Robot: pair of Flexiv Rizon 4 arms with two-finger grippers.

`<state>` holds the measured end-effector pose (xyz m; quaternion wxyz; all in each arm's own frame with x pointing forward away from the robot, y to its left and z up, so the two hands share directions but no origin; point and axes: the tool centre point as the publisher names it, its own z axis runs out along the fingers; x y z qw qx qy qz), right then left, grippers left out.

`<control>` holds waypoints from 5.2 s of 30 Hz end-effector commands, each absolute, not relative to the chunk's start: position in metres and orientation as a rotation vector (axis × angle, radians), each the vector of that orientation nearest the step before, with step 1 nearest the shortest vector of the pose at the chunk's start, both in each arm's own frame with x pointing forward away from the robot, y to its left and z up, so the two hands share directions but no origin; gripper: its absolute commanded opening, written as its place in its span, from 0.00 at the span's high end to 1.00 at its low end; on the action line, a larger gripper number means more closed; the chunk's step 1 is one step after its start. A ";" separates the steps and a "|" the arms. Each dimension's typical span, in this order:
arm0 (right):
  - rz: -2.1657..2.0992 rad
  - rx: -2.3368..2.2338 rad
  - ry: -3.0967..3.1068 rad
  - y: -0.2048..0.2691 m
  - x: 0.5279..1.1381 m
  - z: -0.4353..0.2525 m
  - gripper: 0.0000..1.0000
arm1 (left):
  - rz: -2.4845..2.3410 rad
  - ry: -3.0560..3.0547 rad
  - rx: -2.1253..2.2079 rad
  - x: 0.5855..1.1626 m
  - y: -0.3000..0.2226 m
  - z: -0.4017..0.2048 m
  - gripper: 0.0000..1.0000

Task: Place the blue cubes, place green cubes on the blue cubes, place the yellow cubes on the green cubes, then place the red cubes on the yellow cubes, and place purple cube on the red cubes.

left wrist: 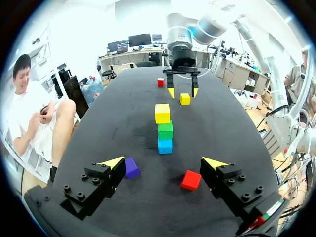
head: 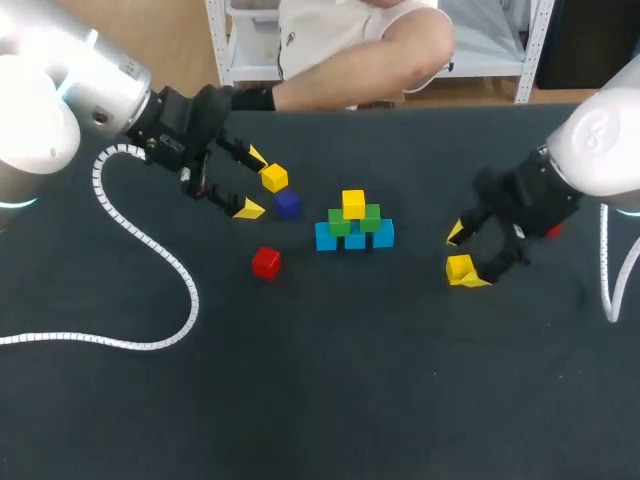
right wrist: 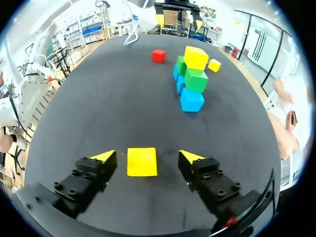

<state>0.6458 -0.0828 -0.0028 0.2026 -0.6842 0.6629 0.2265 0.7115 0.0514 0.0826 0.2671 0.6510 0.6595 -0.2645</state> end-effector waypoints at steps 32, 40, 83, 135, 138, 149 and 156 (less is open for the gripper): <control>0.699 -1.925 1.825 -0.086 0.651 -0.013 0.40 | -0.718 1.780 1.761 0.714 0.052 0.082 0.00; 0.690 -1.947 1.807 -0.083 0.650 -0.011 0.63 | -0.718 1.780 1.761 0.714 0.052 0.082 0.00; 0.619 -1.906 1.798 -0.026 0.663 0.090 1.00 | -0.718 1.780 1.761 0.714 0.052 0.082 0.00; 0.645 -1.922 1.863 0.025 0.702 0.057 1.00 | -0.718 1.780 1.761 0.714 0.052 0.082 0.00; 0.645 -1.923 1.863 0.025 0.704 0.056 1.00 | -0.718 1.780 1.761 0.714 0.052 0.082 0.00; 0.656 -1.920 1.860 0.026 0.709 0.055 1.00 | -0.718 1.780 1.761 0.714 0.052 0.082 0.00; 0.661 -1.920 1.858 0.026 0.711 0.054 1.00 | -0.718 1.780 1.761 0.714 0.052 0.082 0.00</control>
